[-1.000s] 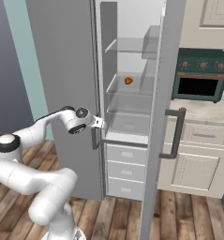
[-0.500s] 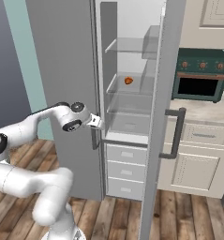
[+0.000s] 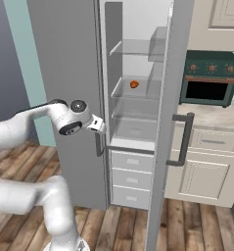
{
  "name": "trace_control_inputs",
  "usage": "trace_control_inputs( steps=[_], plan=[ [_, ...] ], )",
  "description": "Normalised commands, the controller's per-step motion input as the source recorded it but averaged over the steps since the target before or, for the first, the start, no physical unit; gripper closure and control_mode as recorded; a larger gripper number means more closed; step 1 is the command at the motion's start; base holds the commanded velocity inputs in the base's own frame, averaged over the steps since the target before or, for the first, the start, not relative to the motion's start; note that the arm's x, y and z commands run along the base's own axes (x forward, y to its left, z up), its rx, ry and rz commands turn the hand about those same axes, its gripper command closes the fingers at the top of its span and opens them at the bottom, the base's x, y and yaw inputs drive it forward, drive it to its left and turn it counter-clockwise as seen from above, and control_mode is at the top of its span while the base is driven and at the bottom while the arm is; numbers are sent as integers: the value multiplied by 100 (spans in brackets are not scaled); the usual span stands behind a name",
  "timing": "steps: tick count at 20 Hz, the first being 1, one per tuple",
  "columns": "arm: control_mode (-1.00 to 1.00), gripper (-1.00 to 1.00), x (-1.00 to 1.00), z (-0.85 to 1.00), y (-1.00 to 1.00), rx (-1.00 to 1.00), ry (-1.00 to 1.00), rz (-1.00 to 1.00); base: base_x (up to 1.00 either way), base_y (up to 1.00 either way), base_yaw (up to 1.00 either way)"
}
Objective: There's a chicken drumstick in the fridge that needs to be moved to the freezer for freezing. Pick up the chicken drumstick from the fridge, place it on any shelf in the freezer, and close the fridge and freezer doors when done.
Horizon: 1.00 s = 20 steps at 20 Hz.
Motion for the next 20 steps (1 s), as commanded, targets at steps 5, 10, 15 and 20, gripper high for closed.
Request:
trace_control_inputs(
  steps=[5, 10, 15, 20],
  plan=[
    [-100, -100, -16, 100, 0, 0, 3, 0, 0, 0, 0],
    [-100, -100, 4, 100, 0, 0, 27, 3, 0, 0, 0],
    [-100, -100, -26, 58, 0, 0, 17, 0, 0, 0, 0],
    [-100, -100, -35, 41, 0, -3, 20, 0, 0, 0, 0]
  ],
)
